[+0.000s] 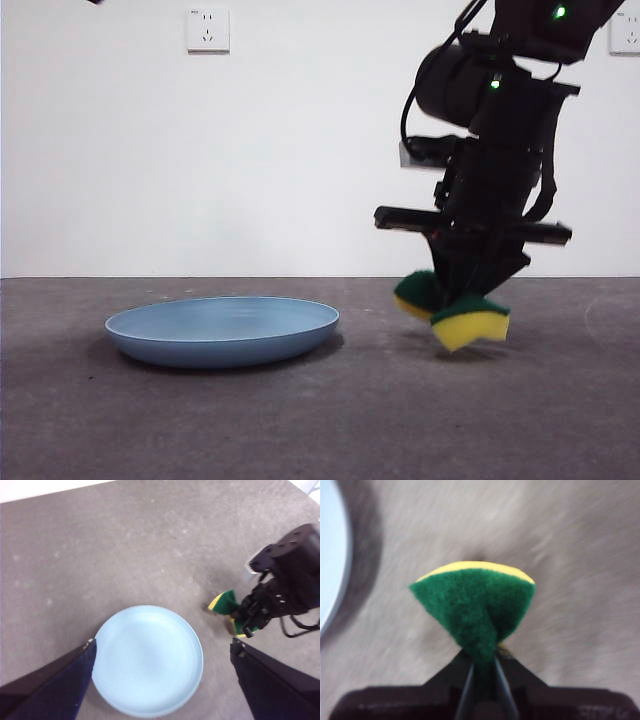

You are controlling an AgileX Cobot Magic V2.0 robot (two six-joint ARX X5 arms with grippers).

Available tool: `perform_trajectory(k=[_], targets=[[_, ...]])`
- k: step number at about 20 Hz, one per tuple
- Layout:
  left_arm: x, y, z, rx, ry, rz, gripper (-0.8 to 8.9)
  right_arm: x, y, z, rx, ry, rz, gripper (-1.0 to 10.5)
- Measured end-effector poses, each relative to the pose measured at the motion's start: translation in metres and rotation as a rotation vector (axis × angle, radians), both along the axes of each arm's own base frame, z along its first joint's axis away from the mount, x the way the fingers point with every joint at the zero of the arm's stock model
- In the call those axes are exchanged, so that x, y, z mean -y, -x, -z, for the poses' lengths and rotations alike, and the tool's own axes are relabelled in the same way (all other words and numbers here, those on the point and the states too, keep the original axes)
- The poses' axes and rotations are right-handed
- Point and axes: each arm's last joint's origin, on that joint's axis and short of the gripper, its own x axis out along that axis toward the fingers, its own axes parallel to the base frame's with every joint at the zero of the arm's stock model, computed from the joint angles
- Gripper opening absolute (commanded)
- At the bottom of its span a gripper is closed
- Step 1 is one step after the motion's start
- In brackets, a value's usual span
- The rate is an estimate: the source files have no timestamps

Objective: Pick up the plate,pick up the cloth,clean the plate with the cloth

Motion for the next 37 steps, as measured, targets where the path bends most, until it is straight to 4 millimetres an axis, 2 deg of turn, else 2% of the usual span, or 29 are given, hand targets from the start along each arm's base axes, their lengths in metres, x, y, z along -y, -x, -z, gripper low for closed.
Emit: perform_trajectory(k=[3,6,7,9,13,14,16,17,18,19,20,21,25,29,31,33,37], targets=[[-0.003,0.008,0.000,-0.023,-0.008,0.000,4.44,0.000,0.000,0.003,-0.022,0.000,-0.006,2.9],[-0.003,0.009,0.002,-0.043,-0.016,0.000,4.44,0.002,0.000,0.004,-0.024,0.007,0.001,4.7],[-0.003,0.009,0.002,-0.044,-0.017,0.000,4.44,0.003,0.000,0.004,-0.022,0.022,0.009,5.1],[-0.002,0.009,0.002,-0.045,-0.017,0.005,4.44,0.004,0.000,0.004,-0.013,0.046,0.018,5.1],[-0.002,0.009,0.002,-0.045,-0.017,0.006,4.43,0.008,-0.002,0.001,-0.004,0.050,0.026,5.0],[-0.002,0.009,0.002,-0.045,-0.017,0.006,4.39,0.009,0.000,-0.005,0.010,0.045,0.024,5.0],[-0.002,0.009,0.002,-0.044,-0.018,0.005,4.38,0.012,0.006,-0.028,0.072,0.013,0.022,4.9],[-0.002,0.009,0.002,-0.041,-0.023,0.009,4.33,0.014,0.010,-0.041,0.105,-0.004,0.022,4.3],[-0.002,0.009,0.002,-0.035,-0.031,0.015,3.84,0.017,0.017,-0.057,0.142,-0.023,0.022,2.9],[-0.002,0.009,0.002,-0.031,-0.037,0.020,2.85,0.020,0.024,-0.069,0.163,-0.036,0.021,1.5],[-0.002,0.009,0.002,-0.027,-0.042,0.024,1.33,0.024,0.033,-0.083,0.185,-0.048,0.020,0.0],[-0.002,0.009,0.002,-0.024,-0.048,0.029,0.05,0.028,0.042,-0.095,0.206,-0.060,0.017,-0.1],[-0.002,0.009,0.001,-0.001,-0.072,0.047,-0.07,0.046,0.079,-0.144,0.352,-0.132,0.012,-0.1],[-0.004,0.011,0.001,0.056,-0.097,0.012,-0.08,0.059,0.113,-0.176,0.482,-0.184,-0.022,-0.1],[-0.006,0.021,0.009,0.113,-0.075,0.023,-0.08,0.062,0.133,-0.182,0.545,-0.216,-0.055,-0.1],[-0.010,0.035,0.025,0.190,-0.047,0.018,-0.08,0.069,0.153,-0.176,0.615,-0.218,-0.054,-0.1],[-0.020,0.056,0.078,0.273,0.012,-0.050,-0.08,0.085,0.183,-0.144,0.701,-0.195,-0.012,-0.1]])
